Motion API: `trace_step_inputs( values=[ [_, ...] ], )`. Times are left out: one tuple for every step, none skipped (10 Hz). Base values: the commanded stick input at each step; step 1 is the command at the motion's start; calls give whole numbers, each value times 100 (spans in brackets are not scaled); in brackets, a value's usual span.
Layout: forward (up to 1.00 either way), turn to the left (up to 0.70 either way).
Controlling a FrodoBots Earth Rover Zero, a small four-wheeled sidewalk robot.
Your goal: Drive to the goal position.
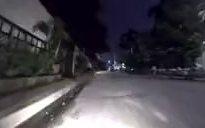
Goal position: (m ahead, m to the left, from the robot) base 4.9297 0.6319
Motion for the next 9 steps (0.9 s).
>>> trace_step_inputs(
  values=[
    [50, 0],
    [50, 0],
    [50, 0],
    [50, 0],
    [50, 0],
    [50, 0],
    [50, 0],
    [50, 0],
    [50, 0]
  ],
)
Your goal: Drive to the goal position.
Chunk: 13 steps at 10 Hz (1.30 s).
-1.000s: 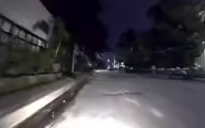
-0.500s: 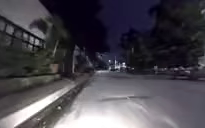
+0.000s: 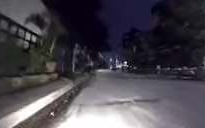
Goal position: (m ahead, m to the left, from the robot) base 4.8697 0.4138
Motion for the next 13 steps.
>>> trace_step_inputs(
  values=[
    [50, 0],
    [50, 0],
    [50, 0],
    [50, 0],
    [50, 0],
    [50, 0],
    [50, 0],
    [50, 0],
    [50, 0],
    [50, 0],
    [50, 0],
    [50, 0],
    [50, 0]
  ],
)
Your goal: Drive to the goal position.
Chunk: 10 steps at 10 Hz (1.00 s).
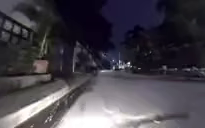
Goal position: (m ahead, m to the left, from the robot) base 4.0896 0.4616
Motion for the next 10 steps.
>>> trace_step_inputs(
  values=[
    [50, 0],
    [50, 0],
    [50, 0],
    [50, 0],
    [50, 0],
    [50, 0],
    [50, 0],
    [50, 0],
    [50, 0],
    [50, 0]
  ],
)
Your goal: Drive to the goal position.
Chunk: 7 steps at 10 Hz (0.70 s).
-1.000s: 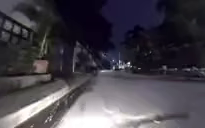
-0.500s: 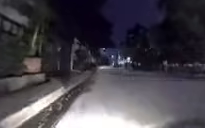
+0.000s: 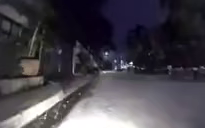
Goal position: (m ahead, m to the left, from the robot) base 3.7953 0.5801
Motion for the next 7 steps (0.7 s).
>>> trace_step_inputs(
  values=[
    [50, 0],
    [50, 0],
    [50, 0],
    [50, 0],
    [50, 0],
    [50, 0],
    [50, 0]
  ],
)
